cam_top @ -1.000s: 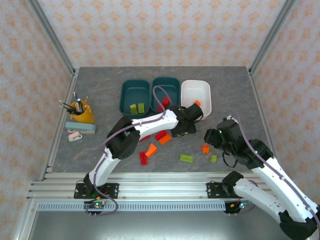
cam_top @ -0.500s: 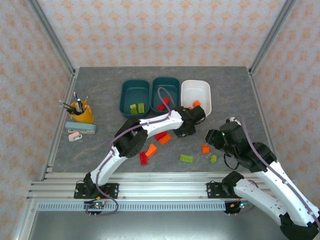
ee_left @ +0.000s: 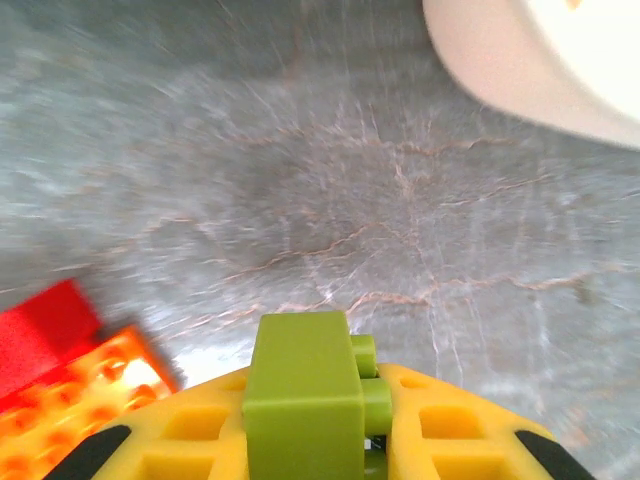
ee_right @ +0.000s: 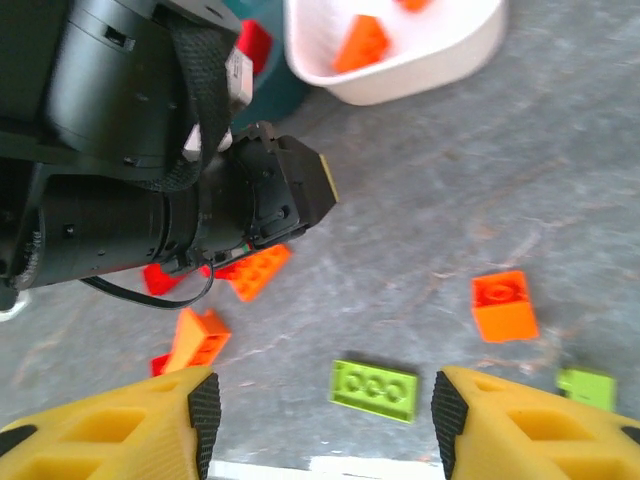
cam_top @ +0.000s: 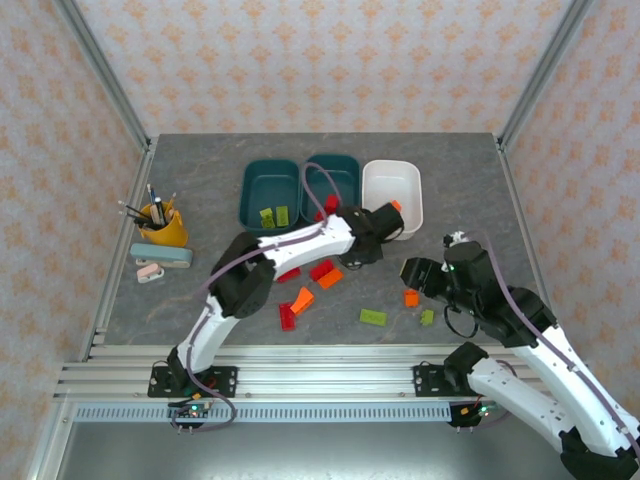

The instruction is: Sort the legos into containers by color

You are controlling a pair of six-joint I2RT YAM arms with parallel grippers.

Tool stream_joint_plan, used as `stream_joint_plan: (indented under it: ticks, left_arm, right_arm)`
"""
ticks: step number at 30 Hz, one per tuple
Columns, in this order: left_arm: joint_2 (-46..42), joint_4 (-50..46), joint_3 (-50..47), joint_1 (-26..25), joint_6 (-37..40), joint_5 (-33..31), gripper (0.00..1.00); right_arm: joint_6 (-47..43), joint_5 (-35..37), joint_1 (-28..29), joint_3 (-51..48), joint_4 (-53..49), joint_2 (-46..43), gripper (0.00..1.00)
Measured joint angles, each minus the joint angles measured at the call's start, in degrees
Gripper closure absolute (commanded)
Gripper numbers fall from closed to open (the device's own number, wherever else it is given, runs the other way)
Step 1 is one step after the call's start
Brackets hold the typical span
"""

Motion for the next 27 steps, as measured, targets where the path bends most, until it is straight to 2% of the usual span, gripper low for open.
stream_joint_plan:
  ticks: [5, 8, 11, 14, 17, 22, 27]
  left_arm:
    - [-13.3, -0.8, -5.5, 7.5, 3.5, -0.4, 0.86]
    - [-17.7, -1.2, -6.9, 14.9, 6.7, -0.9, 0.86]
    - [-18.0, -1.6, -7.0, 22.2, 10.5, -1.1, 0.85]
    - [-15.9, -2.4, -6.6, 27.6, 14.4, -1.3, 0.84]
    - [-10.5, -3.8, -2.8, 30.8, 17.9, -1.9, 0.83]
    - [0.8, -4.5, 5.4, 33.5, 21.9, -3.2, 0.81]
    - [8.7, -6.3, 12.3, 34.6, 23.8, -4.4, 0.78]
  right_arm:
    - [-0.9, -4.4, 0.0, -2.0, 12.3, 2.3, 0.37]
    - [-1.0, -6.0, 0.0, -2.1, 19.1, 8.8, 0.37]
    - [-1.4, -7.3, 0.4, 0.8, 23.6, 18.7, 0.37]
    - [-2.0, -8.5, 0.8, 4.7, 26.7, 27.5, 0.37]
    - [-2.2, -9.3, 1.0, 8.7, 28.6, 33.0, 0.38]
    - [-2.1, -11.3, 1.0, 13.7, 31.1, 39.7, 0.38]
    - [-2.0, -12.0, 1.0, 13.9, 31.3, 41.6, 0.38]
